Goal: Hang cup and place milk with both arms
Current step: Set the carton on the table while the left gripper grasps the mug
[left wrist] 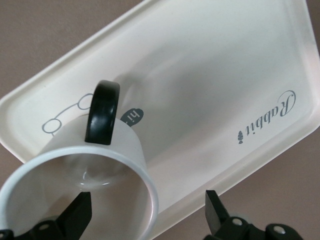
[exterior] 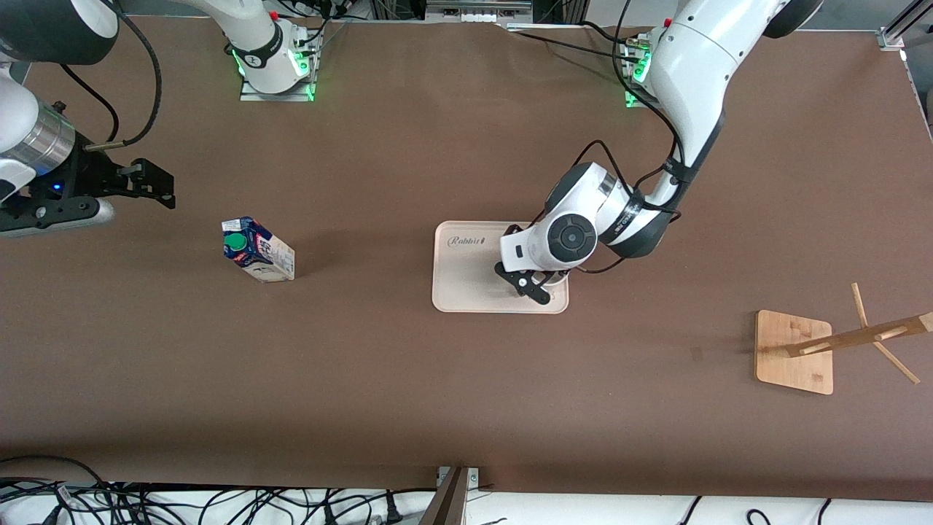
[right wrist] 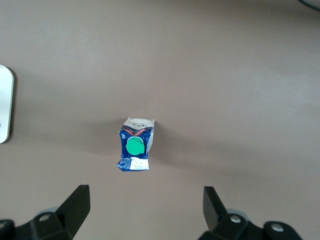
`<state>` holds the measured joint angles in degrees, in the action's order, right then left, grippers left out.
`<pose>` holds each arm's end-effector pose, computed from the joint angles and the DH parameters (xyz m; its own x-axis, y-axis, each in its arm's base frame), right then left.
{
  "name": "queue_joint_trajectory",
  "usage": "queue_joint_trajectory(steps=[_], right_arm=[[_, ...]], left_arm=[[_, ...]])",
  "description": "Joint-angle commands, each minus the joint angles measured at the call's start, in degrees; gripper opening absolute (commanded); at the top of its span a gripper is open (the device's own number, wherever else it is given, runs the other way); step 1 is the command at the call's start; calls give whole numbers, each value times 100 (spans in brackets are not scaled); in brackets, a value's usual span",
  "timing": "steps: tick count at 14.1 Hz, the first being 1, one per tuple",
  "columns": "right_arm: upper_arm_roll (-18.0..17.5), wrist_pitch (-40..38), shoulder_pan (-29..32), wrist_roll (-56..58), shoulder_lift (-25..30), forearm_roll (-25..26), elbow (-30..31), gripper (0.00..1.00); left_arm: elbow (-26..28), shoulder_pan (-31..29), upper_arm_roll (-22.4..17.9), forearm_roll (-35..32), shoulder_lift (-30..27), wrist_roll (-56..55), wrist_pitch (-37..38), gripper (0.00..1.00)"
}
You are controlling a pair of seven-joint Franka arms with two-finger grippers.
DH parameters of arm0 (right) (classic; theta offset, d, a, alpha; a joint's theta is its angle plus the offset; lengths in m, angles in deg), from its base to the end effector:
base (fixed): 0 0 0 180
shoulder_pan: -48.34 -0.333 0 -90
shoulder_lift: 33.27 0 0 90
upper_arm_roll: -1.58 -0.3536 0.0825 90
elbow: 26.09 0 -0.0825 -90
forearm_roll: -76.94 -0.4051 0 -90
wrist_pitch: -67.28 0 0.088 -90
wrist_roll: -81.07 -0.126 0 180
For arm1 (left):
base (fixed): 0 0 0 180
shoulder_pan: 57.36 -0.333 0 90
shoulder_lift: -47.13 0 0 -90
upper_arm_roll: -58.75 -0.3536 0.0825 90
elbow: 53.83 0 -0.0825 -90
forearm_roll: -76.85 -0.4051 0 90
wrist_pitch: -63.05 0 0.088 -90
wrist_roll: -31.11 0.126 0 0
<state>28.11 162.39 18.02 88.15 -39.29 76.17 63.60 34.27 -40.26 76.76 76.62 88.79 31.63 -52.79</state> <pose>0.6118 0.0559 0.5973 0.9819 0.1895 -0.0036 0.1895 -0.9813 0.0333 0.6063 -0.3871 0.2234 0.8108 -0.5465 -0.2095 -0.5103 -0.8354 0.2043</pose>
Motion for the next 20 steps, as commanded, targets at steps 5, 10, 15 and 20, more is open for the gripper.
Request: queue_joint_trajectory(steps=[5, 10, 15, 20], right_arm=[[2, -389, -9, -66, 118, 209, -40, 100], [-24, -318, -18, -49, 365, 217, 269, 100], [-855, -230, 944, -22, 356, 244, 295, 100], [-2299, -151, 2415, -22, 365, 279, 295, 100]], left_arm=[[49, -93, 115, -162, -9, -306, 26, 0], [41, -93, 115, -275, 0, -580, 70, 0], [-170, -102, 176, -285, -184, -1018, 474, 0], [-302, -93, 71, -390, -1158, -1230, 703, 0]])
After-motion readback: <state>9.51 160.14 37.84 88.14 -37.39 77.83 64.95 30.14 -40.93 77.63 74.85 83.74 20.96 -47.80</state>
